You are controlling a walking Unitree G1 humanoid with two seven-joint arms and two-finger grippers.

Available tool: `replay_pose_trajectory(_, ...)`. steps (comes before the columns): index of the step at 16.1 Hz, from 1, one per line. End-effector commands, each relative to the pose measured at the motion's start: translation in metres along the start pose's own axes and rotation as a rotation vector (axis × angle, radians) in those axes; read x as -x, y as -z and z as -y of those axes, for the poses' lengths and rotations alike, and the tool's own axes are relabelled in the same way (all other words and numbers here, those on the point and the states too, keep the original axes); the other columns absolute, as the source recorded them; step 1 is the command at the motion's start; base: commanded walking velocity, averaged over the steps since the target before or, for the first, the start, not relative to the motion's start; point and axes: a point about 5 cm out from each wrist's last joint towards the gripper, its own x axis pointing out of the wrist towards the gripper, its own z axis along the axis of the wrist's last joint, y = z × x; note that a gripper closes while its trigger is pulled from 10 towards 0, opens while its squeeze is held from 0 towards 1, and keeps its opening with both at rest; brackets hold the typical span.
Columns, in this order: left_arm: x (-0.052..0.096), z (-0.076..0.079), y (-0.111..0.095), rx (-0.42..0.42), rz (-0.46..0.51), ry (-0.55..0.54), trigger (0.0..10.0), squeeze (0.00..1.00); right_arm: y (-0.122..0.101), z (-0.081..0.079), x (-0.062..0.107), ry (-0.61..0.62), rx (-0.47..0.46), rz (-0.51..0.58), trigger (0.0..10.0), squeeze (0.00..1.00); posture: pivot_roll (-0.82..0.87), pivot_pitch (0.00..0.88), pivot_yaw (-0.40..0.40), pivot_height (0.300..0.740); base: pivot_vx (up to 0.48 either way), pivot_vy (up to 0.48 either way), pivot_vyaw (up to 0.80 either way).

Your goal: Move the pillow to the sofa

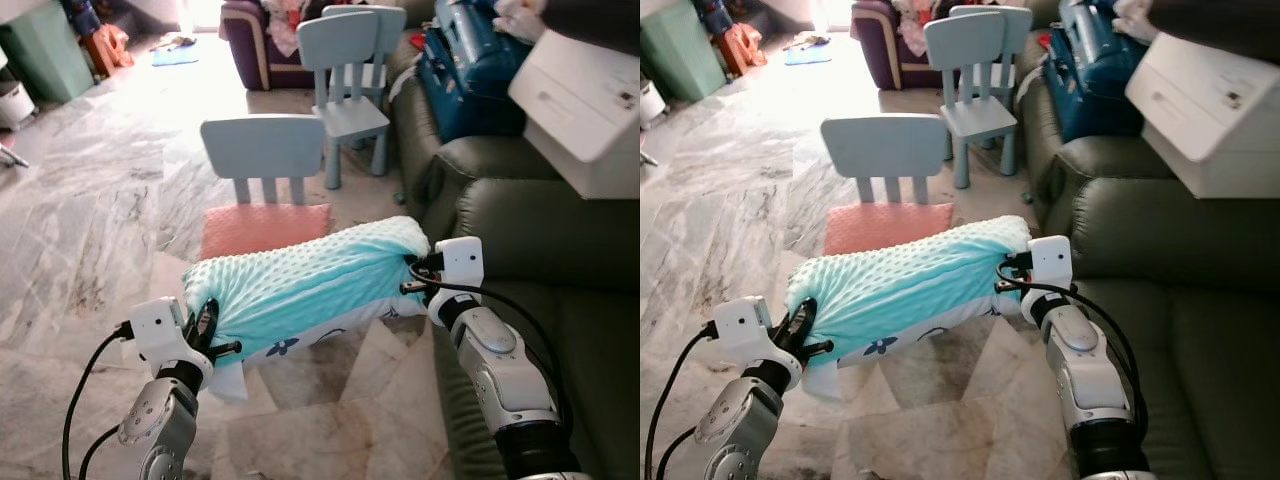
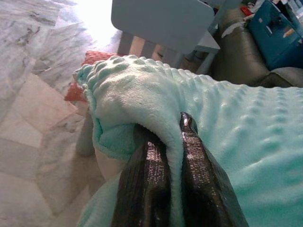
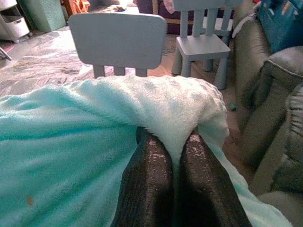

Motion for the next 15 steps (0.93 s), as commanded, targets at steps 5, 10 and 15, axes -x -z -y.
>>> replay_pose_trajectory(5,0.0006,-0.0066,-0.0022,-0.015,-0.006,-0.031,10.0,0.00,-0.0055,0.0040,-0.0021,0.020,-0.006,0.025,10.0,0.00,-0.17,0.097,0.040,0.740,0.000,0.469,0.00)
replay_pose_trajectory(10,0.0003,-0.0070,0.0002,-0.021,-0.018,-0.036,10.0,0.00,-0.0061,0.0044,-0.0032,0.021,-0.005,0.027,10.0,0.00,-0.17,0.097,0.041,0.740,0.000,0.469,0.00)
replay_pose_trajectory(15,-0.0007,-0.0067,0.0028,-0.026,-0.039,-0.038,10.0,0.00,-0.0065,0.0049,-0.0033,0.025,-0.006,0.030,10.0,0.00,-0.18,0.099,0.043,0.740,0.000,0.462,0.00)
